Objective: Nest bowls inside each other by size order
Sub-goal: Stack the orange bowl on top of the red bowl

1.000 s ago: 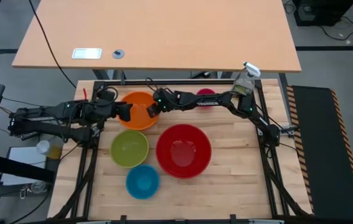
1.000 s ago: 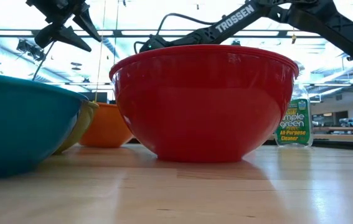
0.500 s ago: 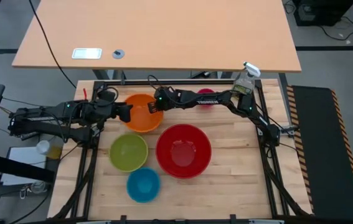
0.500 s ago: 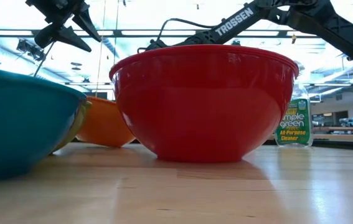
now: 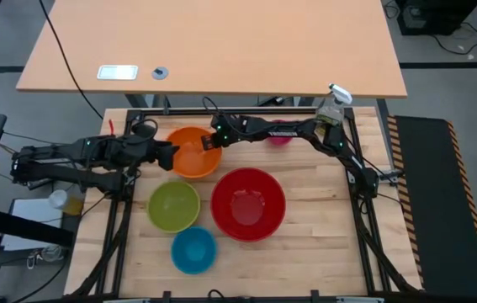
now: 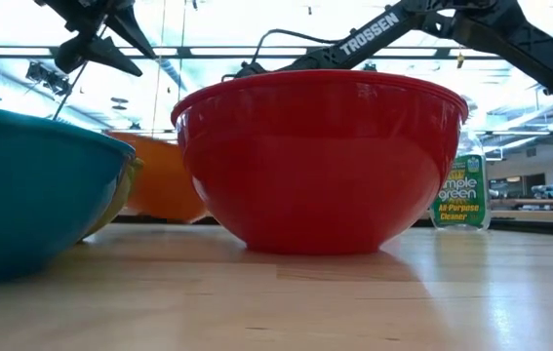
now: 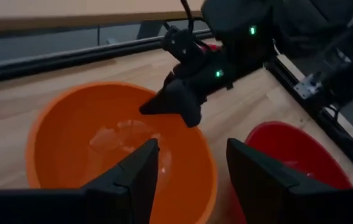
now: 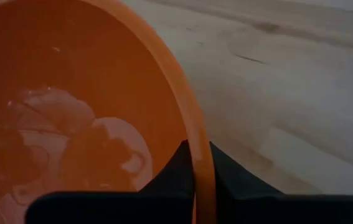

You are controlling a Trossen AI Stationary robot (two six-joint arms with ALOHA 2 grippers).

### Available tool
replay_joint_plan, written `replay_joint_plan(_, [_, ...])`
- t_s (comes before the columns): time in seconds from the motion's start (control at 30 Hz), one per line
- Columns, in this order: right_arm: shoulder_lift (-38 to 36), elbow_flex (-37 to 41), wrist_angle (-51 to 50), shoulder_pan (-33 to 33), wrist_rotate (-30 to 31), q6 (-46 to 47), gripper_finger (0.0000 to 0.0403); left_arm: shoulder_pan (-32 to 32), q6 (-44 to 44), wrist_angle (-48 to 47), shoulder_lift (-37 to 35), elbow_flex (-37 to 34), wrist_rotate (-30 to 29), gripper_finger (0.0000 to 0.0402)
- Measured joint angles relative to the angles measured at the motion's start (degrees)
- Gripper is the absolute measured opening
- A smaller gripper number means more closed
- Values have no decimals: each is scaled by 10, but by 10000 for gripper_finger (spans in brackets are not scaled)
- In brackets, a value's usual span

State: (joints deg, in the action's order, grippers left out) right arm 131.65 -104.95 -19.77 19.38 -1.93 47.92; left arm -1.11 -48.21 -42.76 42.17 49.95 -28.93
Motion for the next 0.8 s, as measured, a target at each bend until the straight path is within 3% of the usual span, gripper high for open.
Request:
replay_joint_plan(0.23, [-31,0,-34,18,-7,-37,25,9,74,-19,-6,-6,-31,192])
replay_joint_plan(0.4, [-66,0,-71,28,-11,-76,25,26,79,1,-10,-63,-63,192])
replay_joint_plan(0.63, [-132,0,-135,32,-15,-132,26,69,37,147,-38,-148,-64,192])
replay_joint_plan(0.8, [-187,0,-206,22,-39,-158,26,100,114,284,-49,-150,-60,192])
